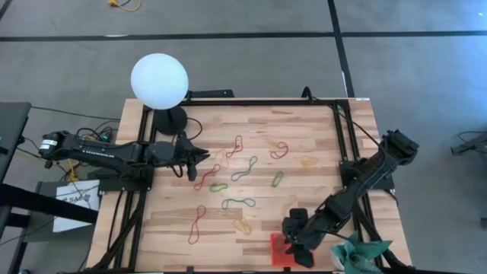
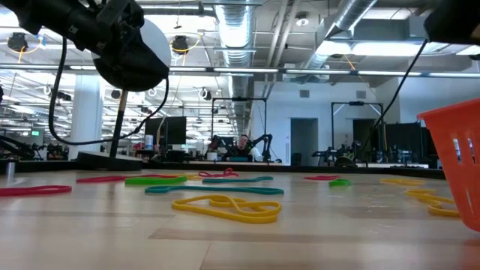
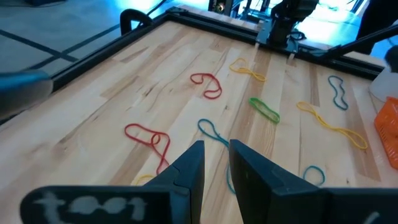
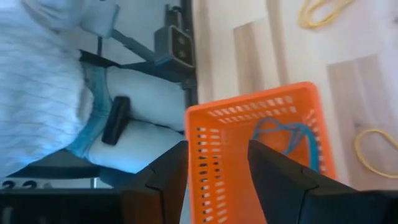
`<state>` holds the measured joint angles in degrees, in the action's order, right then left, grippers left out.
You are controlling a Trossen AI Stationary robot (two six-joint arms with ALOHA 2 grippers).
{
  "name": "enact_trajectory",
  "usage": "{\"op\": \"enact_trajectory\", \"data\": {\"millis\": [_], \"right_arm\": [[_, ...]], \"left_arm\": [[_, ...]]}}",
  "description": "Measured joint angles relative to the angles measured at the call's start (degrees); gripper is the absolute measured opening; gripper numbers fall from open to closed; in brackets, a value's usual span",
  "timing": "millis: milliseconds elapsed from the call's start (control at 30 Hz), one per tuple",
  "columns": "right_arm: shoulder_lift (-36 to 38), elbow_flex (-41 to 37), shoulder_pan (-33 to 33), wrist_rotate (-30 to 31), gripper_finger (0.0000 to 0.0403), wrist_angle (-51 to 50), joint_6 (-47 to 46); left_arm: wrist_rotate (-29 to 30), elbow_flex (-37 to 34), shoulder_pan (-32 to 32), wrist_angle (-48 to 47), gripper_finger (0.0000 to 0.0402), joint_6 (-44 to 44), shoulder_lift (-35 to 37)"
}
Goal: Pick and place items into bin
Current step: Put the blue rubber band into the orange bin
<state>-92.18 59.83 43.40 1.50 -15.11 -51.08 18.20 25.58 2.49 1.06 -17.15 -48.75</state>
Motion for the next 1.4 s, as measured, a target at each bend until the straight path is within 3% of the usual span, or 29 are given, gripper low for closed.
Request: {"op": "enact_trajectory", "data": {"millis": [467, 733, 967, 1400], "right_arm": [[0.02, 0.0, 1.13, 1.3, 0.0159, 2.02, -0.02], [0.04, 0.0, 0.01, -3.76, 0.0158, 3.33, -0.13], [0.04, 0.0, -2.22, -13.01, 0.0157, 7.21, -5.8], [0.67, 0.0, -6.97, -17.89, 0.0157, 10.7, 3.02]], "left_arm": [[-0.11, 0.0, 0.01, -4.75, 0.0063, -1.14, 0.0], [-0.11, 0.0, -0.01, -4.66, 0.0063, -1.14, 0.0], [0.11, 0.0, 0.01, -4.59, 0.0063, -0.63, 0.0], [0.14, 0.0, -0.01, -4.6, 0.0063, -0.48, 0.0]]}}
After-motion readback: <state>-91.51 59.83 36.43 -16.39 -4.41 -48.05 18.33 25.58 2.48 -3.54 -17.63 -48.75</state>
